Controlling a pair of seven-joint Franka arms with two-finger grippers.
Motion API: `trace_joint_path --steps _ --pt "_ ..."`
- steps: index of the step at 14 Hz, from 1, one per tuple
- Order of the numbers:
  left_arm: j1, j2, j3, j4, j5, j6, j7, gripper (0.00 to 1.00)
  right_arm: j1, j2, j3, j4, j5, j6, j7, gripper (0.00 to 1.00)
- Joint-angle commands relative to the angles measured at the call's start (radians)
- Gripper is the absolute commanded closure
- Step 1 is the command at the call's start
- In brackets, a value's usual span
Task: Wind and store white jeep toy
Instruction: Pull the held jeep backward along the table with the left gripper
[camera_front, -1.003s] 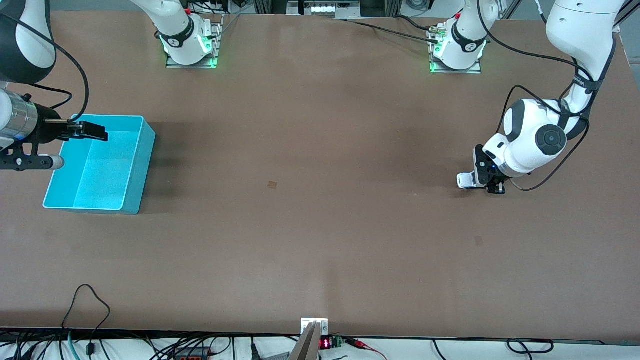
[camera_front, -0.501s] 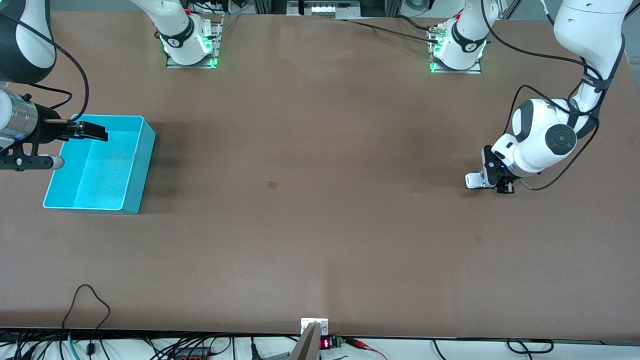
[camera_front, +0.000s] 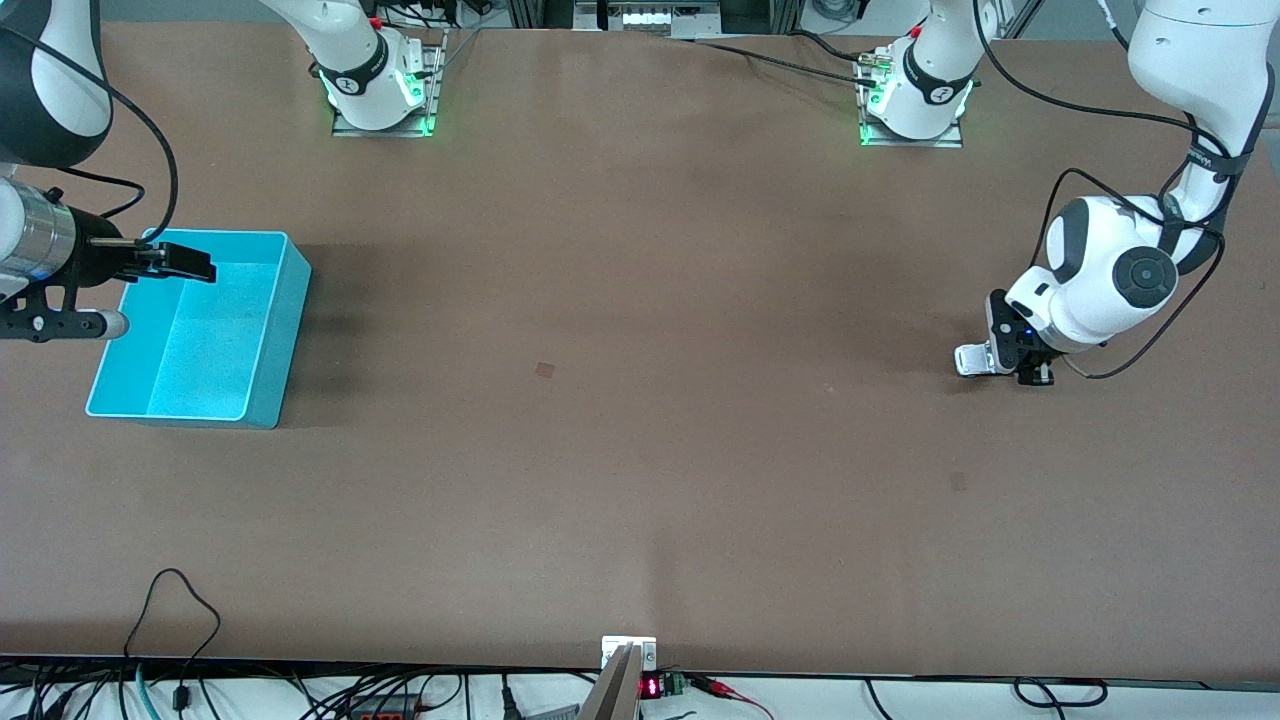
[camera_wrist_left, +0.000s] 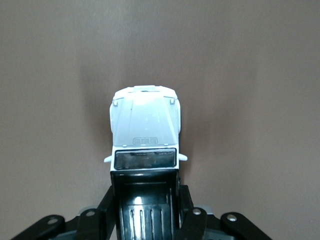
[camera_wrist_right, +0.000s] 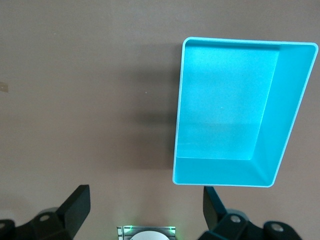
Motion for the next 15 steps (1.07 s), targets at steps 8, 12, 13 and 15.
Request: trace_joint_path --steps 8,12,13,15 --pt "0.089 0.071 -0.001 0.049 0.042 0.007 0.114 0.82 -0.003 0.001 0.002 0.017 0.007 -0.021 -0.014 0.00" --pt "0.111 0.093 0.004 0.066 0.042 0.017 0.165 0.82 -0.003 0.001 0.002 0.017 0.007 -0.021 -0.014 0.00" --pt "0.111 0.095 0.007 0.068 0.042 0.018 0.171 0.82 -0.003 0.001 0.002 0.017 0.007 -0.021 -0.014 0.00" --pt "0.121 0.098 0.008 0.069 0.043 0.018 0.171 0.81 -0.003 0.001 0.002 0.017 0.007 -0.021 -0.014 0.00"
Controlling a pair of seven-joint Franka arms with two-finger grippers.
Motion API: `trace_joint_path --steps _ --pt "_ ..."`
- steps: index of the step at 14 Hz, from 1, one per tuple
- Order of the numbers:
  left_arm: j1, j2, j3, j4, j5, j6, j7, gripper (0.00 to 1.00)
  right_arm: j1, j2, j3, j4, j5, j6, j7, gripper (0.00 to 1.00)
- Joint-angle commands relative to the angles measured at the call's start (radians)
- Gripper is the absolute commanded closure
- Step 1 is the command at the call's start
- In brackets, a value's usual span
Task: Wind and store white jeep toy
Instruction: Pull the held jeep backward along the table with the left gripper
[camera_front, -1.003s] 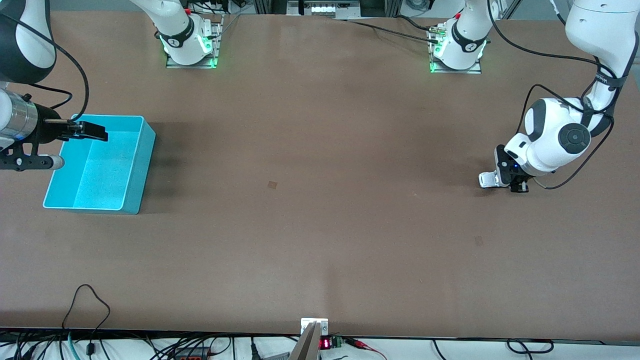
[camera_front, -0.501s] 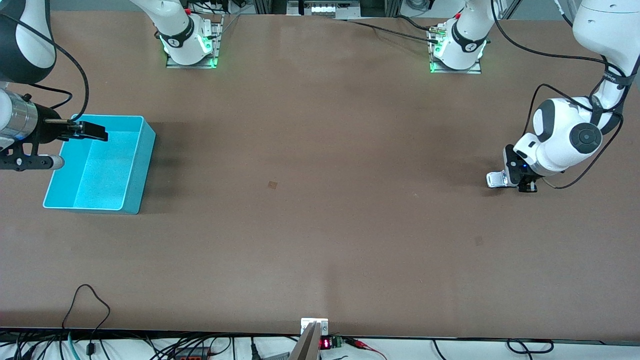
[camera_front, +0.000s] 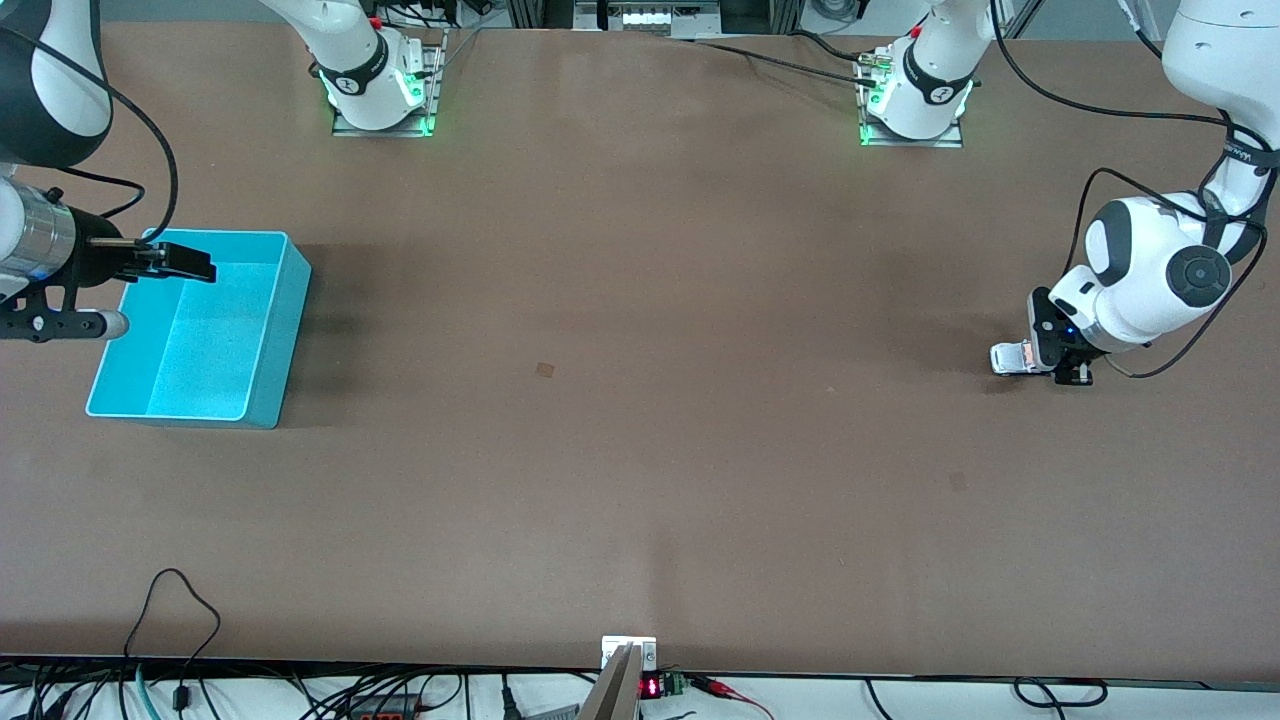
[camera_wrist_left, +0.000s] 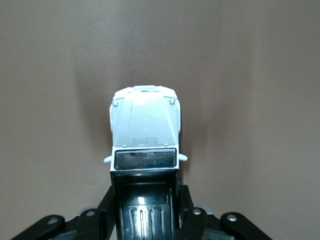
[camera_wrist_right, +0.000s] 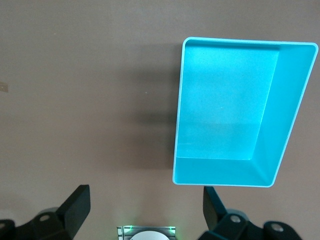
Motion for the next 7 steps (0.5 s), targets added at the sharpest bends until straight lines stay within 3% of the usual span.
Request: trace_joint_path --steps 1,3,4,5,6,7 --pt "0.020 0.076 0.007 0.032 0.038 0.017 0.021 0.80 -0.003 0.001 0.002 0.017 0.007 -0.021 -0.014 0.00" --pt "0.022 0.074 0.006 0.032 0.038 0.017 0.021 0.71 -0.003 0.001 0.002 0.017 0.007 -0.021 -0.014 0.00" --pt "0.022 0.067 0.005 0.037 0.038 0.017 0.021 0.54 -0.005 0.001 0.002 0.017 0.007 -0.021 -0.014 0.00" --pt "0.022 0.053 0.002 0.038 0.038 0.015 0.021 0.22 -0.003 0.001 0.002 0.017 0.007 -0.021 -0.014 0.00" --pt "0.017 0.033 -0.001 0.038 0.038 0.010 0.021 0.00 -0.005 0.001 0.002 0.017 0.007 -0.021 -0.014 0.00" --pt "0.017 0.007 -0.007 0.038 0.036 0.003 0.021 0.00 -0.003 0.001 0.002 0.017 0.007 -0.021 -0.014 0.00"
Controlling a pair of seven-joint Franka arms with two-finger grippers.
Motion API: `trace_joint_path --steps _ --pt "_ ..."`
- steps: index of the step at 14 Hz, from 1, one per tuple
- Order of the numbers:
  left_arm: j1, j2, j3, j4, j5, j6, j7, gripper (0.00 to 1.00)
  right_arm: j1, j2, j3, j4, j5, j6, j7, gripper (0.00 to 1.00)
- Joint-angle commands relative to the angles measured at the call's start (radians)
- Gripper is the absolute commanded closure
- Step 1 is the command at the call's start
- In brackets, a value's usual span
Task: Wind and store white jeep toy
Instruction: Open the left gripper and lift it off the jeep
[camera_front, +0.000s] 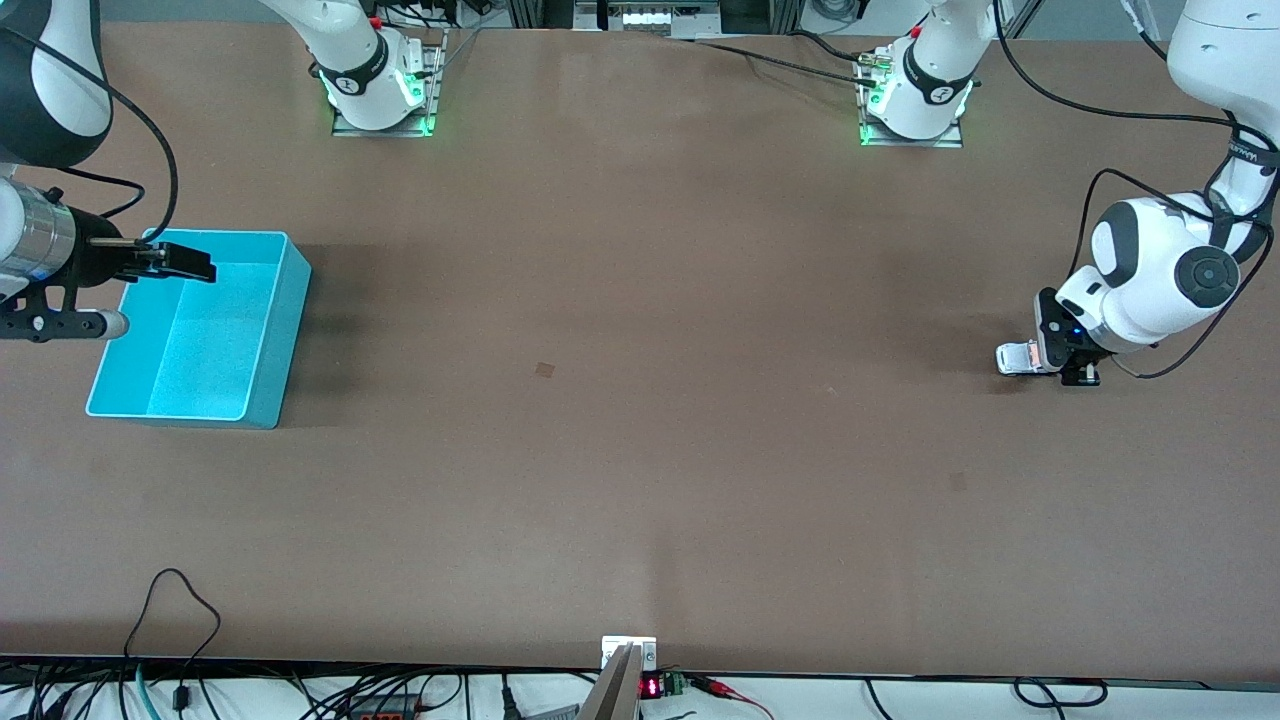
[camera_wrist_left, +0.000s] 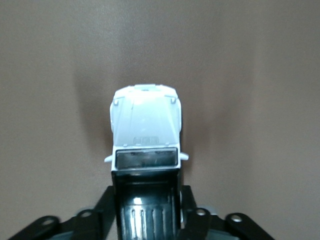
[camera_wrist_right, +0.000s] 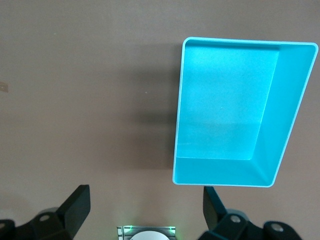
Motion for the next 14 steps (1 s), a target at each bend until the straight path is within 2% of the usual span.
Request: trace_joint_path --steps 1,6,8,11,14 --pt "0.003 -0.037 -0.011 0.027 0.030 -0.031 0.011 0.00 -0.003 0.001 0.002 0.017 0.007 -0.021 -0.014 0.00" --pt "-0.005 -0.239 -0.088 0.028 0.000 -0.302 0.011 0.00 -0.003 0.001 0.002 0.017 0.008 -0.021 -0.014 0.00" --pt "-0.016 -0.256 -0.093 0.076 -0.061 -0.383 0.011 0.00 -0.003 0.001 0.002 0.017 0.008 -0.021 -0.014 0.00" --pt "-0.032 -0.252 -0.149 0.172 -0.075 -0.475 0.009 0.00 -0.003 0.001 0.002 0.017 0.007 -0.021 -0.014 0.00" --pt "-0.078 -0.246 -0.159 0.266 -0.179 -0.494 0.000 0.00 -0.003 0.001 0.002 0.017 0.008 -0.021 -0.014 0.00"
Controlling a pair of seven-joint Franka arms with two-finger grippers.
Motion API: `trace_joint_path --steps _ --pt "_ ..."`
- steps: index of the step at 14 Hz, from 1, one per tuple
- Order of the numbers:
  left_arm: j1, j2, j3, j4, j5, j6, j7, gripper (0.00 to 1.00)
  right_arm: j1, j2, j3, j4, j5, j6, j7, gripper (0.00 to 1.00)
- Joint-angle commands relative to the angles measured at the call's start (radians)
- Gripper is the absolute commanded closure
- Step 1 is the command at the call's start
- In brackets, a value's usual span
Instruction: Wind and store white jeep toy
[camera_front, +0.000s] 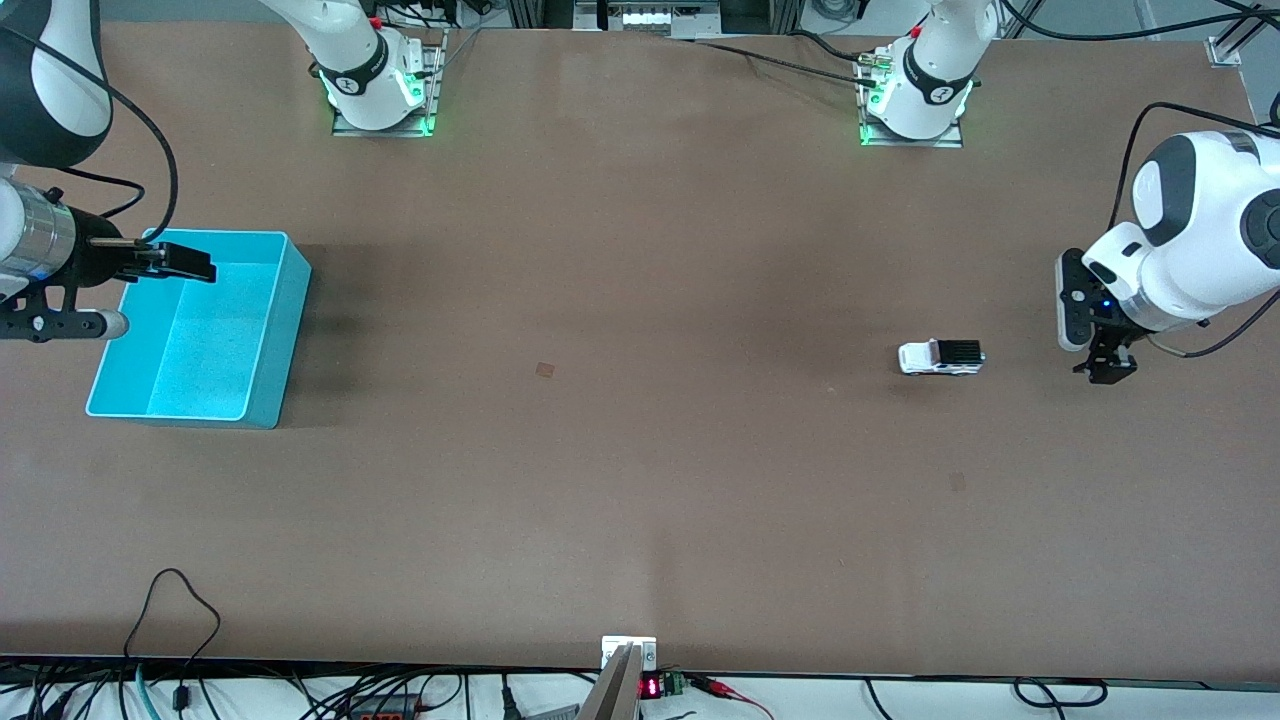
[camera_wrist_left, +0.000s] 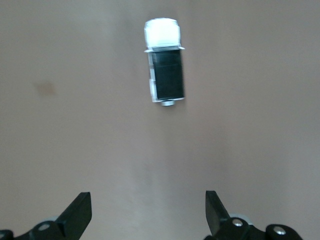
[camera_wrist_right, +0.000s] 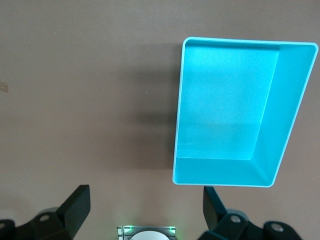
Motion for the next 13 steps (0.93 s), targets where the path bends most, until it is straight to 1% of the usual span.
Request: trace_joint_path --steps 1,3,5,6,8,10,13 --pt "-0.030 0.022 -0.002 0.094 -0.101 -0.041 0.003 0.00 -0.005 0.001 0.002 0.017 0.008 -0.021 -0.014 0.00" --pt "-0.038 0.020 -0.002 0.113 -0.150 -0.041 0.002 0.00 -0.005 0.001 0.002 0.017 0.008 -0.021 -0.014 0.00" --pt "-0.062 0.020 -0.002 0.131 -0.158 -0.044 -0.012 0.00 -0.005 0.001 0.002 0.015 0.008 -0.021 -0.014 0.00" --pt "-0.071 0.020 -0.002 0.142 -0.158 -0.044 -0.052 0.00 -0.005 0.001 0.002 0.017 0.008 -0.021 -0.014 0.00" --pt "-0.097 0.022 -0.002 0.153 -0.158 -0.044 -0.147 0.00 -0.005 0.001 0.002 0.017 0.008 -0.021 -0.014 0.00" --pt "-0.102 0.022 -0.002 0.165 -0.158 -0.044 -0.277 0.00 -0.005 0.001 0.002 0.017 0.008 -0.021 -0.014 0.00" --pt "-0.120 0.022 -0.002 0.212 -0.175 -0.099 -0.498 0.00 -0.006 0.001 0.002 0.017 0.008 -0.021 -0.014 0.00"
